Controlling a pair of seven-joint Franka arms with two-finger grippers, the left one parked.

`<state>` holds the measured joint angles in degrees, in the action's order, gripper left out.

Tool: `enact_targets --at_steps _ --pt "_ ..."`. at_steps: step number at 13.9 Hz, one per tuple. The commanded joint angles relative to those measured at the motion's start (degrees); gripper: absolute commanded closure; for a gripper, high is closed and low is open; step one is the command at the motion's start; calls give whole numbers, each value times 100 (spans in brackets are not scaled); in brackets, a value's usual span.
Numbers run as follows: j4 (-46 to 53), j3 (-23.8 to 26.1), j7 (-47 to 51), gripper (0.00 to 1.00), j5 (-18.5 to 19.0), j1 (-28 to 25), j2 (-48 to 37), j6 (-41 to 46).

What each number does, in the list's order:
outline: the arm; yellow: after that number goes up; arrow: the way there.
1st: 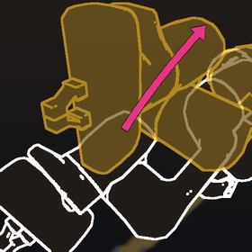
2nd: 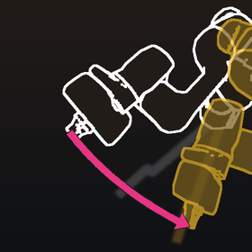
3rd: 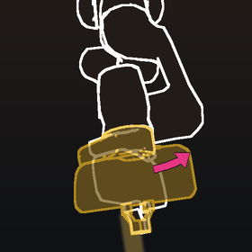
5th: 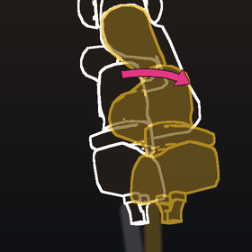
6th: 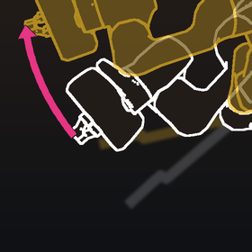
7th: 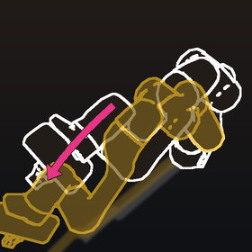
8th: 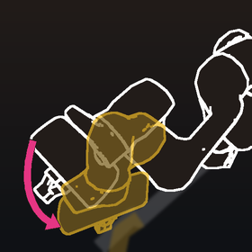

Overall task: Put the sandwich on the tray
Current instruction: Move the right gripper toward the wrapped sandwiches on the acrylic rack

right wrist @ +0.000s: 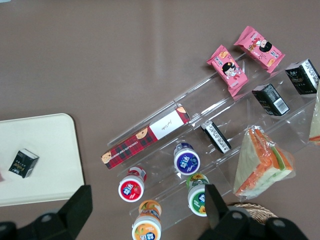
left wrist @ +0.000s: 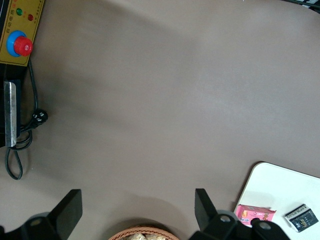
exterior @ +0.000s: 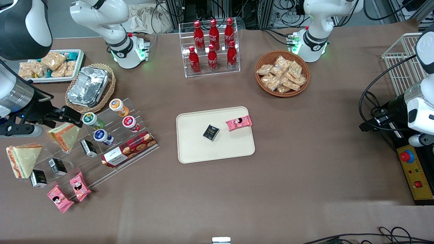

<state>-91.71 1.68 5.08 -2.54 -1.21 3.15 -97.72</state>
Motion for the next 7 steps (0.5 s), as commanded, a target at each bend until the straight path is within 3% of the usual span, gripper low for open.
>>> enact_targets --at_steps 1,7 --pt "162 -10 -51 0 96 -19 81 87" --pt "249 -71 -86 0 253 112 98 78"
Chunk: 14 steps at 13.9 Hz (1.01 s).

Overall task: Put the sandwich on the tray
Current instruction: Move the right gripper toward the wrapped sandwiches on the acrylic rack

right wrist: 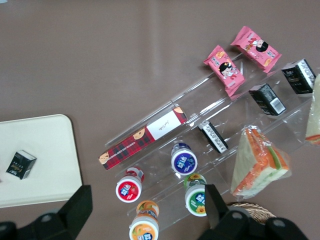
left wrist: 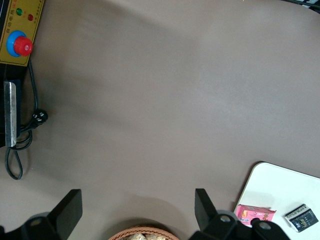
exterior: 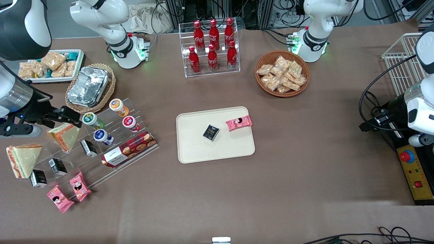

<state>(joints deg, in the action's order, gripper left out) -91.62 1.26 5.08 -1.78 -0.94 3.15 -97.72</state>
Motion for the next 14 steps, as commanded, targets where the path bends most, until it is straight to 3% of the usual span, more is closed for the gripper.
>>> enact_targets --at_steps 1,10,14 --pt "302 -38 -104 0 247 198 150 78" --pt "312 -29 -1640 0 116 1753 572 -1" --pt "312 -29 -3134 0 29 2387 1019 -527"
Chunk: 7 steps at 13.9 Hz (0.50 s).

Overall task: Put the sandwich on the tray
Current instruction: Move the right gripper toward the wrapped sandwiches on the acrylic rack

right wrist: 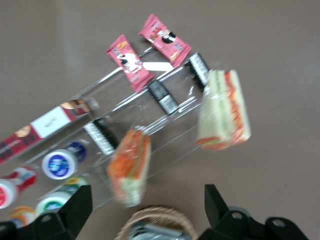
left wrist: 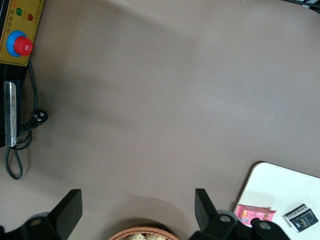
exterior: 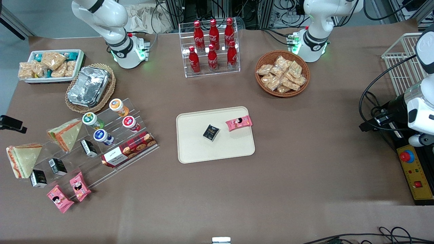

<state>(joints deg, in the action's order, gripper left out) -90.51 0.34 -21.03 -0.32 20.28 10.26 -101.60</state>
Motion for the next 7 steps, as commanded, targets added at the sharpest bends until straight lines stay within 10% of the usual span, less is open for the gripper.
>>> enact_targets --at_steps 1,7 --pt "201 63 -725 0 -178 344 397 -193" --pt "209 54 -947 0 -433 661 959 -711"
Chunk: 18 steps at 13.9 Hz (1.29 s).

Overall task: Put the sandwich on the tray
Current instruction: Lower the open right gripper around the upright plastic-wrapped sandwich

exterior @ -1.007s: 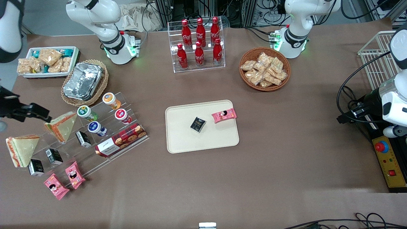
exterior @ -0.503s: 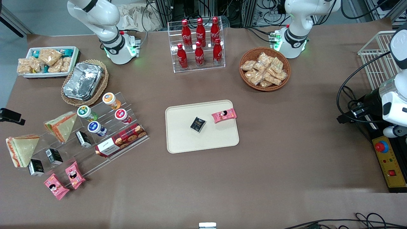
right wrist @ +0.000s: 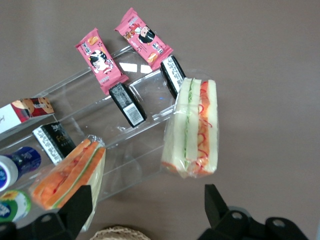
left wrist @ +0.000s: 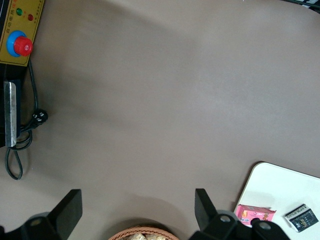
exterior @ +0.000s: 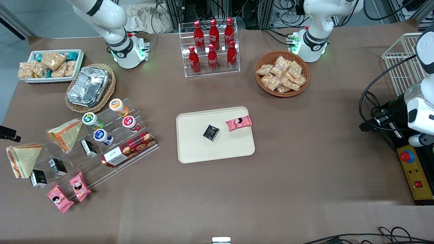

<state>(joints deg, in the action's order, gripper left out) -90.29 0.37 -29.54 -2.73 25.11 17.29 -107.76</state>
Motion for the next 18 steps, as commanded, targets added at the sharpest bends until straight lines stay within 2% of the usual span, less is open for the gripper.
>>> enact_targets --at_steps 1,5,8,13,18 --pt "178 51 -104 0 -201 205 353 -244" --pt "178 51 61 0 -509 363 416 -254" --pt "152 25 1115 0 -527 372 459 -228" --pt "152 16 1494 0 -527 425 644 -245" --pt "160 16 1443 0 -509 442 854 -298"
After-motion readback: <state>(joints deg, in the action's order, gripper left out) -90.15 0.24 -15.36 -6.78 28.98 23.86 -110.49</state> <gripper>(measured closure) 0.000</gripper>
